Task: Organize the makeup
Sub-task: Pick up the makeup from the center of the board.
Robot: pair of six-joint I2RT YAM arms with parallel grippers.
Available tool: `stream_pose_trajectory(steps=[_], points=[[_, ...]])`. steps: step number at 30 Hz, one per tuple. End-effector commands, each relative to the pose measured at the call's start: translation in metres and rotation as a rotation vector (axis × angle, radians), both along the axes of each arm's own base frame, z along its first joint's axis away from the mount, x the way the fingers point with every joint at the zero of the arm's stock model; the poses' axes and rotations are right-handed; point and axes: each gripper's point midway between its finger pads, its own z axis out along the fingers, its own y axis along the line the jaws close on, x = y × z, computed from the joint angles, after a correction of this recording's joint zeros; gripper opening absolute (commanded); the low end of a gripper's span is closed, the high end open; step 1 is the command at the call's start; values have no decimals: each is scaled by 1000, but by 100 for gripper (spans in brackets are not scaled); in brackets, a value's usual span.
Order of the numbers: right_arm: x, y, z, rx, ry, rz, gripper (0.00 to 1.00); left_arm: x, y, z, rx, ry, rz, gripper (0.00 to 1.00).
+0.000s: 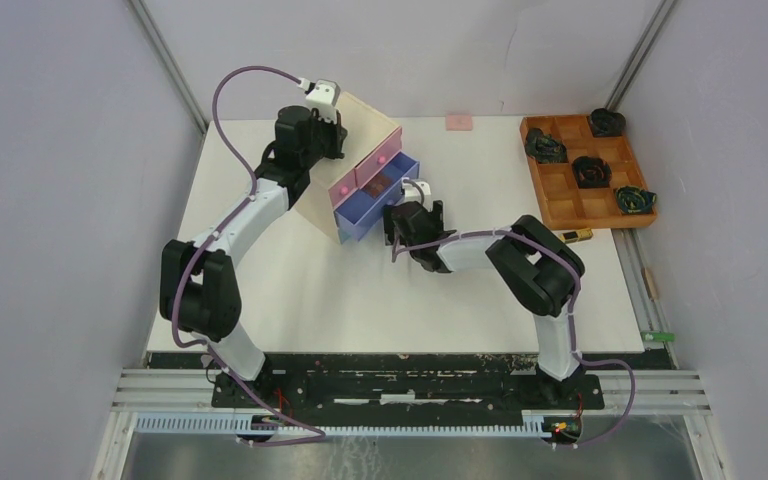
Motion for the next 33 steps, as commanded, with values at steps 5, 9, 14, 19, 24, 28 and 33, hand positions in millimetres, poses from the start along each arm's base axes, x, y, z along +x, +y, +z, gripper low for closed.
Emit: stream_pose_trajectory(steps=[5, 9, 14, 19, 24, 28, 33], points=[[4, -30, -15, -43, 41, -185, 85, -94, 28, -172, 240, 608, -43, 3], [-7, -22, -23, -15, 91, -129, 42, -93, 27, -172, 236, 608, -44, 3], [-22, -37, -20, 11, 100, -171, 1, -95, 27, -172, 237, 608, -43, 3], [-44, -55, -5, -4, 111, -162, 1, -93, 26, -166, 227, 595, -43, 3], [-60, -77, 40, -50, 60, -128, 1, -93, 25, -163, 220, 590, -46, 3], [-53, -73, 112, -63, -28, -56, 1, -93, 24, -161, 213, 585, -51, 3], [-36, -36, 191, -5, -107, 88, 1, -93, 23, -158, 210, 578, -54, 3]])
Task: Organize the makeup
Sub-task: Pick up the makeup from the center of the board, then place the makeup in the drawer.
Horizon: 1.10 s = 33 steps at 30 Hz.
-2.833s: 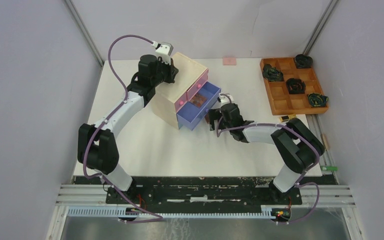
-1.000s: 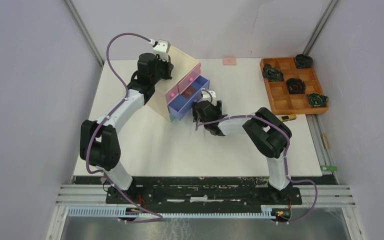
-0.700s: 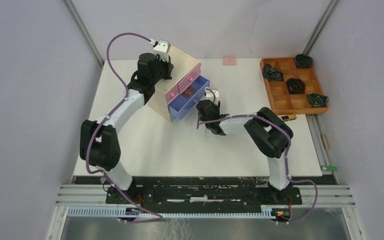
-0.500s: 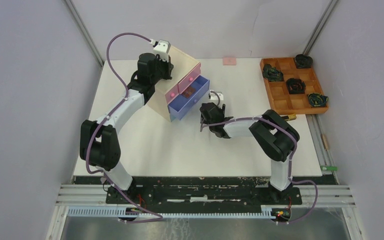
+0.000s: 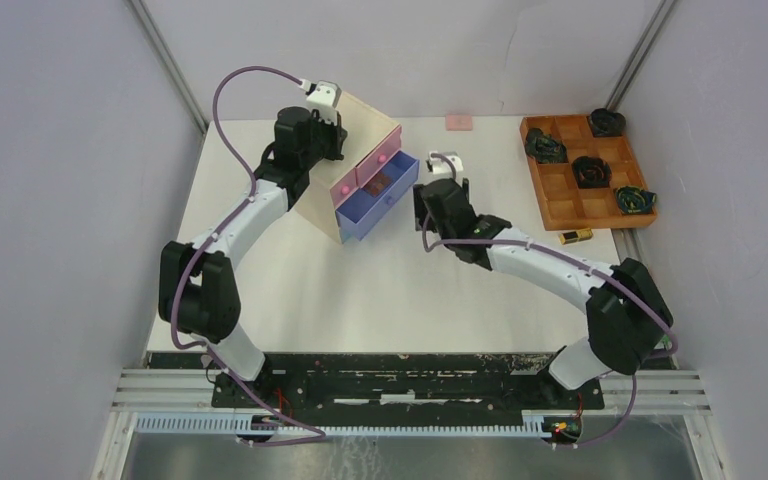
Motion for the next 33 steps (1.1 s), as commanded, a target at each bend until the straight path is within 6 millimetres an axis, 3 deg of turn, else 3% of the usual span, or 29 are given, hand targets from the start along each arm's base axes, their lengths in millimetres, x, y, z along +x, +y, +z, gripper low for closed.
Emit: stream_pose_trajectory(steps=[1, 7, 17, 23, 33], points=[[19, 35, 90, 59, -115, 138, 1, -90, 22, -159, 192, 588, -35, 3], [47, 81, 128, 134, -160, 229, 1, -91, 21, -156, 187, 579, -36, 3], [77, 140, 97, 244, -235, 362, 1, -89, 22, -156, 190, 576, -33, 3], [80, 149, 90, 291, -270, 380, 1, -90, 24, -162, 206, 592, -31, 3], [63, 133, 113, 298, -292, 382, 1, -90, 24, -165, 209, 599, -31, 3]])
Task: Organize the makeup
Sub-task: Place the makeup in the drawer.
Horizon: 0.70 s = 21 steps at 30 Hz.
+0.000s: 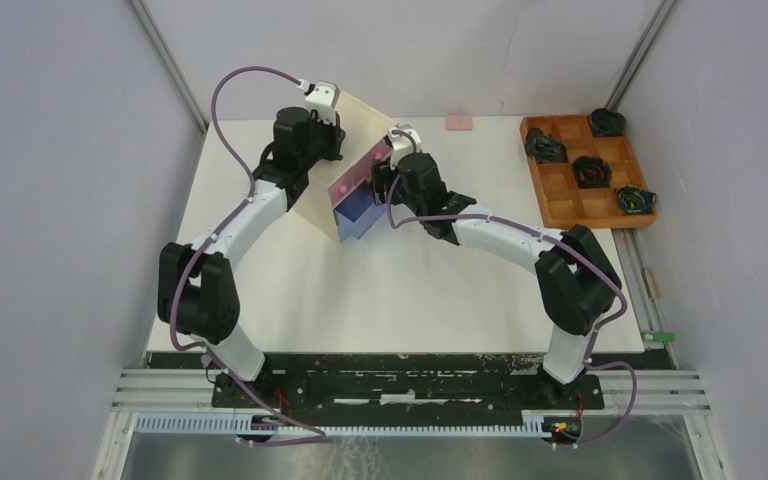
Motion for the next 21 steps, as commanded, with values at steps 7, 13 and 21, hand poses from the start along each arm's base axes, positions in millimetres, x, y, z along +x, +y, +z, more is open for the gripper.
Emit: stream_pose_trajectory(steps=[7, 13, 21], points=[[-31, -8, 100, 136, -188, 85, 1, -88, 19, -166, 193, 598, -43, 3], [-43, 2, 112, 117, -263, 209, 1, -89, 18, -164, 186, 593, -44, 3], [-41, 36, 85, 183, -336, 345, 1, -89, 21, -165, 202, 595, -35, 3]])
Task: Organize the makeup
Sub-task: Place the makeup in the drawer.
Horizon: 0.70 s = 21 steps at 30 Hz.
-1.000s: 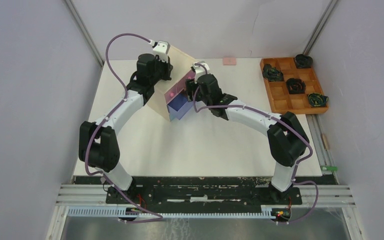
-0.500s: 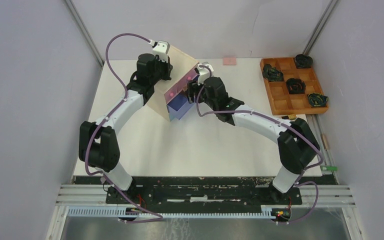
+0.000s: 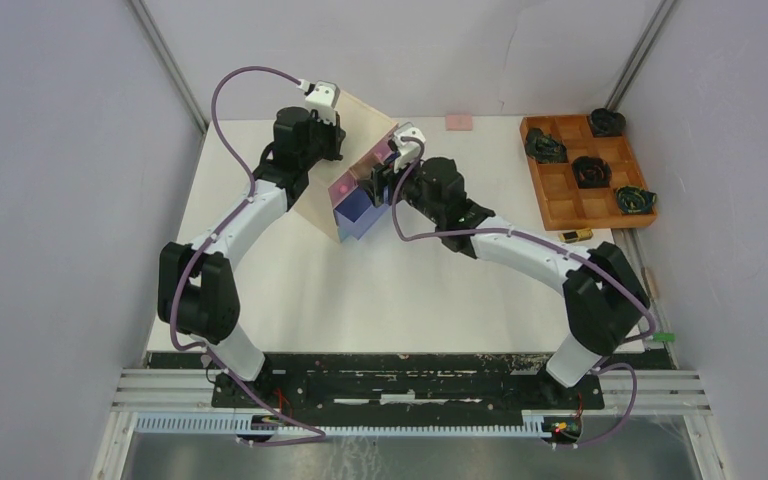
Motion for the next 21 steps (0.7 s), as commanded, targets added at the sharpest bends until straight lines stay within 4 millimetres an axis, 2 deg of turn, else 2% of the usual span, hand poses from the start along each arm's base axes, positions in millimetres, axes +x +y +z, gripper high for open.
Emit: stream_pose_trajectory(steps=[1, 9, 15, 16, 19, 21], points=[[-2, 21, 2, 81, -115, 96, 1, -89, 23, -165, 207, 595, -31, 3], [11, 33, -11, 113, -138, 98, 1, -89, 26, -170, 227, 608, -24, 3], [16, 35, -22, 109, -128, 86, 1, -91, 26, -174, 227, 618, -25, 3], [18, 35, -25, 109, -121, 80, 7, -91, 25, -174, 228, 619, -27, 3], [21, 34, -32, 109, -100, 69, 37, -91, 25, -175, 229, 620, -26, 3], [23, 32, -34, 108, -89, 52, 71, -90, 25, -176, 230, 624, -26, 3]])
